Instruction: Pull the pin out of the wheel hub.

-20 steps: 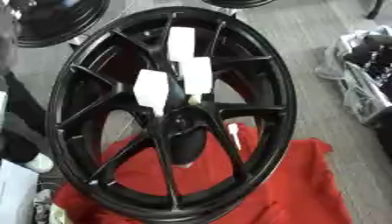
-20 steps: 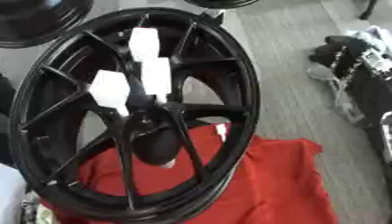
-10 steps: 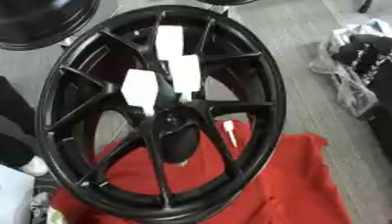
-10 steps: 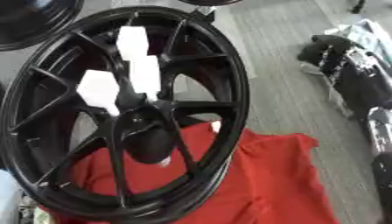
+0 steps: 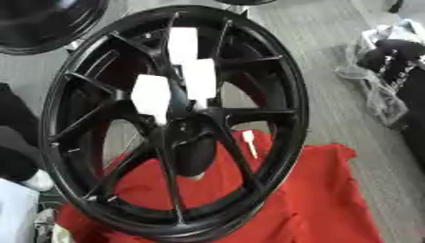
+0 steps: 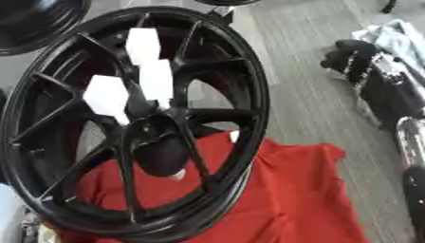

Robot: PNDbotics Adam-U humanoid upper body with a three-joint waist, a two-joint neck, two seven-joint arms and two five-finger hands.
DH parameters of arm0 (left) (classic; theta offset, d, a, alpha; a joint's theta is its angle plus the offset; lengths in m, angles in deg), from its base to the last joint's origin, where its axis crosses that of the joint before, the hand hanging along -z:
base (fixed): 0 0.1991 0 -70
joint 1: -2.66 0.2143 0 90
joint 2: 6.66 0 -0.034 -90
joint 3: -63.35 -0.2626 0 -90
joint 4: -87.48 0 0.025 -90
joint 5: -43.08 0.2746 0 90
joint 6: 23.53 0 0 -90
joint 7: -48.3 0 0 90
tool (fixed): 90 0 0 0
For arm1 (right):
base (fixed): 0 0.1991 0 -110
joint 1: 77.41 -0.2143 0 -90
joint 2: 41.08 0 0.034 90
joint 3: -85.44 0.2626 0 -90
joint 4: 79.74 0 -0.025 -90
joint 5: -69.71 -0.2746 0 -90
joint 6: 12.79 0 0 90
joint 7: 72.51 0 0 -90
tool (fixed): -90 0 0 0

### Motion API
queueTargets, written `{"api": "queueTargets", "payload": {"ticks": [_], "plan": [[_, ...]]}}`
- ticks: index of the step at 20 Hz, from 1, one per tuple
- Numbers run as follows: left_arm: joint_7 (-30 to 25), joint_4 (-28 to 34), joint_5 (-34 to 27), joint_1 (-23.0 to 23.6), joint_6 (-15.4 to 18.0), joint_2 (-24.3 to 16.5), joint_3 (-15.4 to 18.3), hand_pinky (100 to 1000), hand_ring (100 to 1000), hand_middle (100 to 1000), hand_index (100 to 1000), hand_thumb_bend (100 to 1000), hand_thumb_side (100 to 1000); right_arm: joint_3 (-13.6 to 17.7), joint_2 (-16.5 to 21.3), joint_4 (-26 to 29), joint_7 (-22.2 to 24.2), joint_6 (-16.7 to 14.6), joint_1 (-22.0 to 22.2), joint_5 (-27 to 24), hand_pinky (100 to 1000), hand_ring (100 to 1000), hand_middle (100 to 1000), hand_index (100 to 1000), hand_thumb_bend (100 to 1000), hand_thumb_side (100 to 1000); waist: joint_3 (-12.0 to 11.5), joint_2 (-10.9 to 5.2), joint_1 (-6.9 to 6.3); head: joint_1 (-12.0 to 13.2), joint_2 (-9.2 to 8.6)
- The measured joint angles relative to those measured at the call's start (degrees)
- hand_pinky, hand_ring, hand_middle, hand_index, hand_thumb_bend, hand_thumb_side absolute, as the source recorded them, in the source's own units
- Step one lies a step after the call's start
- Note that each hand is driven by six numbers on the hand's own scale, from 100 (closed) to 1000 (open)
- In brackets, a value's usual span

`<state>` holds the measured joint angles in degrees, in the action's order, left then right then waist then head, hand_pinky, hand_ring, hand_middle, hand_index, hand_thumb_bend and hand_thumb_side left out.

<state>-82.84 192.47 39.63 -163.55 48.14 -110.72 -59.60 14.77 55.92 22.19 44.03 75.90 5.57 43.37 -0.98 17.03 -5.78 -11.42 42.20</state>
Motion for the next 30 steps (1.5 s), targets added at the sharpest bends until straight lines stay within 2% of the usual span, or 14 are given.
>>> {"api": "queueTargets", "payload": {"ticks": [7, 8, 16, 17, 20, 26, 29, 30], "plan": [[-5.4, -2.2, 3.9, -1.5, -0.6, 2.0, -3.2, 853, 848, 804, 853, 100, 797, -0.2, 0.0, 0.0, 0.2, 0.0, 0.0, 0.4, 968, 771, 687, 789, 100, 676, -0.1, -0.11, 0.00, 0.0, 0.00], [-5.9, -2.6, 4.2, -1.5, -0.4, 2.1, -3.5, 859, 843, 807, 856, 100, 773, -0.2, 0.0, 0.0, 0.2, 0.0, 0.0, 0.4, 968, 772, 687, 789, 100, 669, -0.1, -0.11, 0.00, 0.0, 0.00], [-10.1, -2.8, 4.8, 0.2, 4.1, 1.0, -3.9, 881, 854, 804, 858, 100, 851, -0.3, 0.0, 0.0, 0.4, 0.0, 0.0, 0.8, 968, 772, 688, 790, 100, 674, -0.2, -0.11, -0.04, -0.2, 0.00], [-10.2, -2.7, 4.7, 0.6, 4.8, 0.6, -3.9, 882, 856, 802, 854, 131, 854, -0.3, 0.0, 0.0, 0.4, 0.0, 0.0, 0.8, 968, 772, 688, 790, 100, 677, -0.2, -0.11, -0.04, -0.2, 0.00], [-10.5, -2.6, 4.7, 1.6, 6.5, -0.6, -4.0, 885, 855, 796, 848, 226, 823, -0.4, 0.0, 0.0, 0.5, 0.0, 0.0, 0.9, 969, 772, 688, 790, 100, 678, -0.2, -0.11, -0.08, -0.2, 0.00], [-10.8, -3.5, 6.4, 3.8, 9.8, -2.7, -4.5, 899, 856, 784, 846, 334, 756, -0.4, 0.2, 0.0, 0.6, 0.0, 0.0, 1.0, 969, 772, 689, 789, 100, 679, -0.2, -0.11, -0.26, -0.3, 0.00], [-10.8, -4.6, 7.9, 4.6, 11.4, -3.3, -4.7, 911, 861, 786, 854, 374, 668, -0.5, 0.4, 0.0, 0.6, 0.1, 0.0, 1.1, 969, 772, 689, 789, 100, 680, -0.2, -0.11, -0.28, -0.2, -0.02], [-10.8, -5.0, 8.6, 4.7, 11.9, -3.3, -4.7, 919, 866, 789, 857, 384, 611, -0.6, 0.4, 0.0, 0.7, 0.2, 0.0, 1.1, 969, 772, 689, 789, 100, 680, -0.2, -0.10, -0.28, -0.2, -0.02]]}}
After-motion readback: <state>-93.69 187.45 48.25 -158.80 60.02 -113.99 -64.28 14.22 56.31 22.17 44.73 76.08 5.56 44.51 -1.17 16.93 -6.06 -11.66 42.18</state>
